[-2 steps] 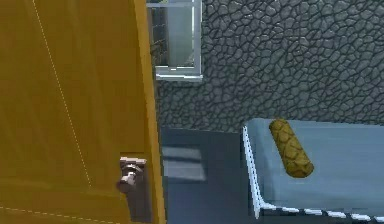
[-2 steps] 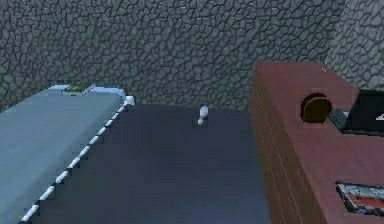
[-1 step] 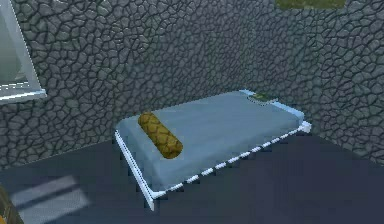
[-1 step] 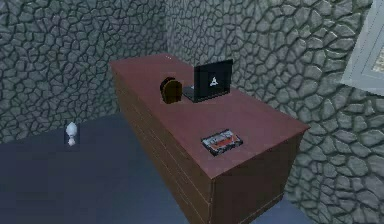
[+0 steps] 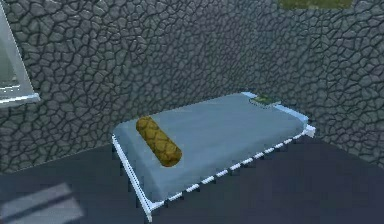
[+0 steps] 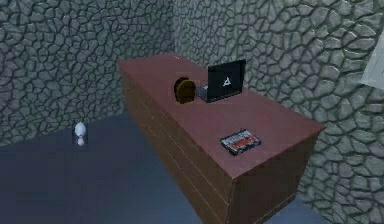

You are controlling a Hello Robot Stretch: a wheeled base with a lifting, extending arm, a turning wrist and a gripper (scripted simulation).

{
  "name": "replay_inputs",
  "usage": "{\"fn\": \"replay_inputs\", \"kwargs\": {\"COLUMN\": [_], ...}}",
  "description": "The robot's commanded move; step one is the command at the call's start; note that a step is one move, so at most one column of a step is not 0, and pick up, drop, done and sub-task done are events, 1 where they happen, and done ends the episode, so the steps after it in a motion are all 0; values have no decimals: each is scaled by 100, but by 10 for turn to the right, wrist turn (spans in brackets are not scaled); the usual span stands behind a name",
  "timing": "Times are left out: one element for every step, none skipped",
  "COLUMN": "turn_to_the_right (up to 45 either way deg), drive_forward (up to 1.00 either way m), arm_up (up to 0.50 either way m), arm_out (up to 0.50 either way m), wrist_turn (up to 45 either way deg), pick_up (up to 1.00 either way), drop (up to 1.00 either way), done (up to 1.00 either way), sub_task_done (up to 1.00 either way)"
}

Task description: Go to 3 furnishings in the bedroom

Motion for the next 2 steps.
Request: {"fn": "replay_inputs", "kwargs": {"turn_to_the_right": [-450, -300], "drive_forward": [0, 0], "arm_up": [0, 0], "arm_out": [0, 0], "wrist_turn": [0, 0], "pick_up": [0, 0], "drop": [0, 0], "done": [0, 0], "sub_task_done": [0, 0]}}
